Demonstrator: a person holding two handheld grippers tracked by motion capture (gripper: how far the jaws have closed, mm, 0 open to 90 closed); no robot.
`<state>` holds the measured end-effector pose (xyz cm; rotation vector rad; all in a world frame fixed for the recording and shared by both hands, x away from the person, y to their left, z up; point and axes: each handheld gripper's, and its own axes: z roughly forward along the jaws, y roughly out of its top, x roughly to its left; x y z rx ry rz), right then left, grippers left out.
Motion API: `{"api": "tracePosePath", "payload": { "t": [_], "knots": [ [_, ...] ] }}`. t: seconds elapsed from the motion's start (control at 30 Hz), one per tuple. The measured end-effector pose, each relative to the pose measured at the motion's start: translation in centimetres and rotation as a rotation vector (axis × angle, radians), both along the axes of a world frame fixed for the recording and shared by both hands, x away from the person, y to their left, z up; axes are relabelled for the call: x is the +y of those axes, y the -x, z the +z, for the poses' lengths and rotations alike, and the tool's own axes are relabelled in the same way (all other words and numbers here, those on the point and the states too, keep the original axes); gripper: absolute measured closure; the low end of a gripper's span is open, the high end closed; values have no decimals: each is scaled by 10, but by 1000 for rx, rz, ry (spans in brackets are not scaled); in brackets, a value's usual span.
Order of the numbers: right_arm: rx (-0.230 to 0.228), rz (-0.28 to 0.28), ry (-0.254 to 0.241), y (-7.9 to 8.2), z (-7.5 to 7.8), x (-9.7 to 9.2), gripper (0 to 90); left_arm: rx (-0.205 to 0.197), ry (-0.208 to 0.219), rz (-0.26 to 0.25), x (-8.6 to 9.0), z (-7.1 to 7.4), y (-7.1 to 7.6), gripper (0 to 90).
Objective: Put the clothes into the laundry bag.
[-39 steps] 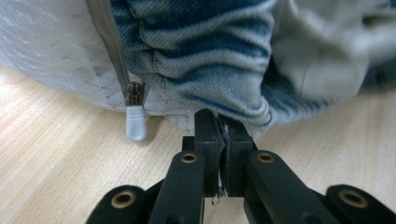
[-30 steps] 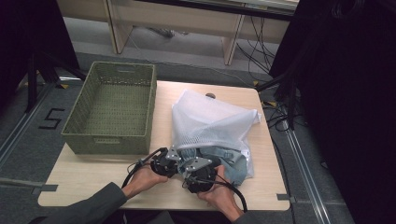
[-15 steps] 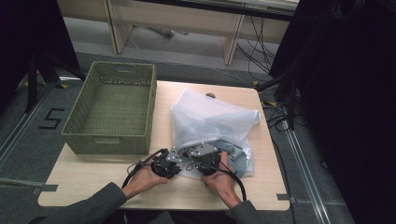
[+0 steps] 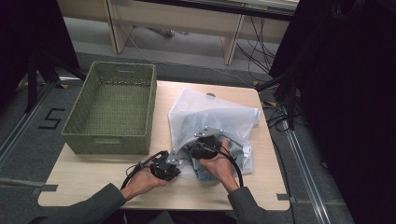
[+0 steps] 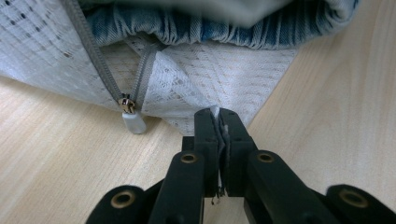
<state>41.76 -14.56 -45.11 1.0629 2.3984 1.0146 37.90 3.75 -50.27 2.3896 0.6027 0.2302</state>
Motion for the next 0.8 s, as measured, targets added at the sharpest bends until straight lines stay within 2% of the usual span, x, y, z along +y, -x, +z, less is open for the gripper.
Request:
{"api": "tracePosePath", "payload": {
  "t": [0.07,0.1,0.13,0.17,0.2,0.27,0.33,0.4,0.47,0.53,0.57,0.7,0.77,0.8],
  "knots": [
    [16,30,-10,11,8,-7,517,-2,-15,-16,1,1,-1,859],
    [2,31,-21,17,12,-12,495,10,8,7,0,0,0,858],
    [1,36,-31,23,16,-18,477,10,8,7,0,0,0,857],
    [-15,53,-41,30,20,-26,462,8,-28,-24,2,1,-2,856],
    [-18,60,-44,36,23,-33,451,7,-29,-24,2,2,-2,856],
    [-6,56,-51,47,23,-43,427,7,-29,-25,2,2,-2,854],
    [1,57,-29,59,20,-56,412,8,-12,-12,1,1,-1,852],
    [6,72,1,67,16,-66,394,-4,-18,-25,2,1,-2,851],
    [2,73,18,73,10,-73,373,0,-19,-24,2,1,-2,850],
    [21,75,22,76,0,-76,341,-2,-13,-21,1,1,-2,850],
    [50,87,47,77,-2,-76,340,-3,-8,-19,1,1,-2,850],
    [94,88,92,74,-23,-65,301,-1,-9,-22,1,1,-2,849],
    [118,85,129,70,-32,-58,317,1,-6,-17,0,0,-1,850],
    [111,78,156,67,-37,-55,356,-14,-41,-51,1,2,-2,851]
  ]
}}
